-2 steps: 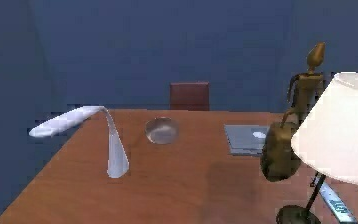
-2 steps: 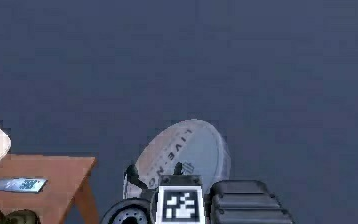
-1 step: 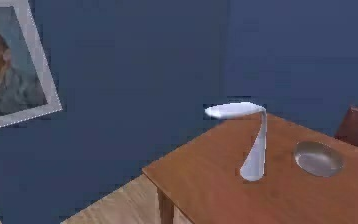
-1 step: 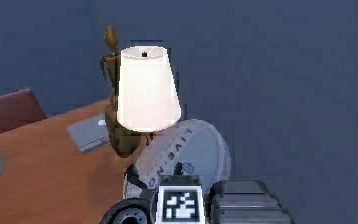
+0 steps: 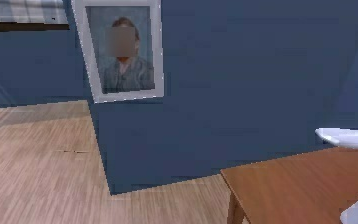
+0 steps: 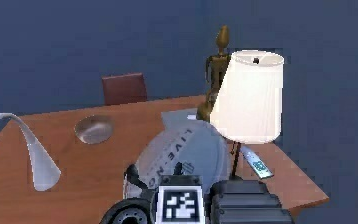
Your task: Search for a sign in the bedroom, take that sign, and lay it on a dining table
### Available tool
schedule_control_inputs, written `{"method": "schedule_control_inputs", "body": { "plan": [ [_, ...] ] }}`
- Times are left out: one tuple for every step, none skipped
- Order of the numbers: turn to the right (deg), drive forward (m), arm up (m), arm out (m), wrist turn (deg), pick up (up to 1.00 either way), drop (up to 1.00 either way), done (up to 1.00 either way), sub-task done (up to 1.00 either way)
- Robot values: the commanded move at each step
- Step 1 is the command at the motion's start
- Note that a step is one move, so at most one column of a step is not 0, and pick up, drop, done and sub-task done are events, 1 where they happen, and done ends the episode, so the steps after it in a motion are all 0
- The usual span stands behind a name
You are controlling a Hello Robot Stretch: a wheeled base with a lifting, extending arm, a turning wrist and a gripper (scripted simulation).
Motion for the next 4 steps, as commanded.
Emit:
{"method": "schedule_control_inputs", "body": {
  "plan": [
    [0.0,0.00,0.00,0.50,0.0,0.00,0.00,0.00,0.00],
    [0.0,0.00,0.00,0.00,-15.0,0.00,0.00,0.00,0.00],
    [0.0,0.00,-0.02,0.00,0.0,0.00,0.00,0.00,0.00],
    [0.0,0.00,-0.32,0.00,0.0,0.00,0.00,0.00,0.00]
  ]
}}
